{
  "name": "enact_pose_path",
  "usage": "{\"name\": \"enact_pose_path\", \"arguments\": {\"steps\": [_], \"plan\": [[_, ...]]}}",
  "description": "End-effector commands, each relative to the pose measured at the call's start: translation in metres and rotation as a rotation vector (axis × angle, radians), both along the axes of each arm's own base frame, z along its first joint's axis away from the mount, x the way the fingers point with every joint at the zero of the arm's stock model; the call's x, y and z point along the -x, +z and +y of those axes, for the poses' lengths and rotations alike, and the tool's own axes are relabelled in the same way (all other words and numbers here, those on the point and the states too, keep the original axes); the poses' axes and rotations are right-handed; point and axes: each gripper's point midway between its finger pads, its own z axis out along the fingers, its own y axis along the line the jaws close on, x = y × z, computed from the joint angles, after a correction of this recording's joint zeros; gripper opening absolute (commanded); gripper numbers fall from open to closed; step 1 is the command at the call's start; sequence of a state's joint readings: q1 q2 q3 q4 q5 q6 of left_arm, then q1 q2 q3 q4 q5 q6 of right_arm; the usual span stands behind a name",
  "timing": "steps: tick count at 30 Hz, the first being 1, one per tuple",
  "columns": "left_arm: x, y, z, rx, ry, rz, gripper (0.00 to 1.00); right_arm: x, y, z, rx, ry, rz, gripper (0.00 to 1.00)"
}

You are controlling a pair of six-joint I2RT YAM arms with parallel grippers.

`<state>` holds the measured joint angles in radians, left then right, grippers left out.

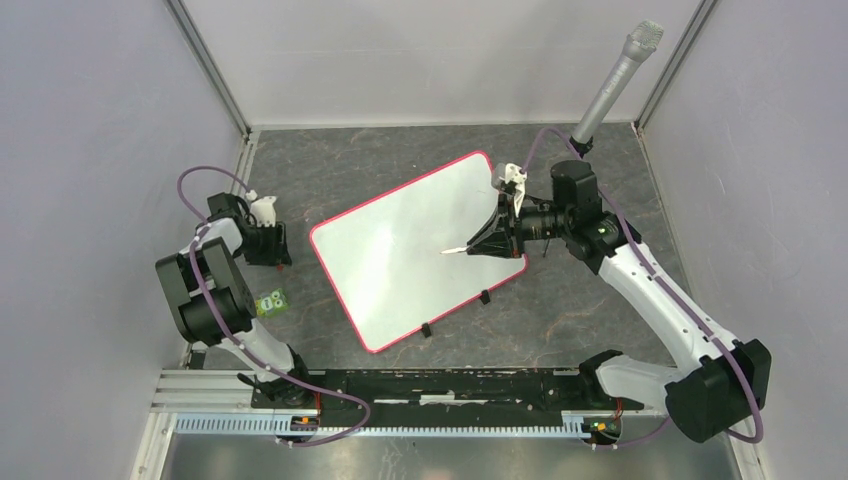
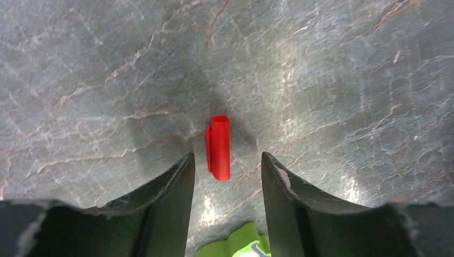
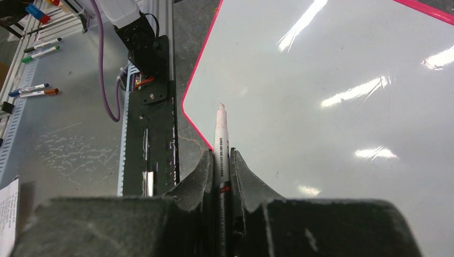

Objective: Write a sentence on the whiteboard
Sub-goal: Place the pen cap at the center of the board.

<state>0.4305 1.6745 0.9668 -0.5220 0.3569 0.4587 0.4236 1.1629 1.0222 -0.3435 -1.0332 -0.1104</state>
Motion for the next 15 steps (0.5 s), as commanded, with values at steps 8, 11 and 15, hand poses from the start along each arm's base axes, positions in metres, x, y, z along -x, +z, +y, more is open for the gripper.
{"name": "enact_pose_path", "arguments": {"steps": [8,11,15], "plan": [[0.006,0.082,-0.019,0.036,-0.05,-0.143,0.74,-0.012,0.032,0.011,0.015,0.012,-0.109,0.0],[0.003,0.121,-0.031,0.073,-0.065,-0.22,0.78,-0.014,0.032,0.018,0.041,0.005,-0.138,0.0],[0.004,0.175,-0.057,0.176,-0.094,-0.333,0.82,-0.017,0.033,0.03,0.085,-0.006,-0.191,0.0]]}}
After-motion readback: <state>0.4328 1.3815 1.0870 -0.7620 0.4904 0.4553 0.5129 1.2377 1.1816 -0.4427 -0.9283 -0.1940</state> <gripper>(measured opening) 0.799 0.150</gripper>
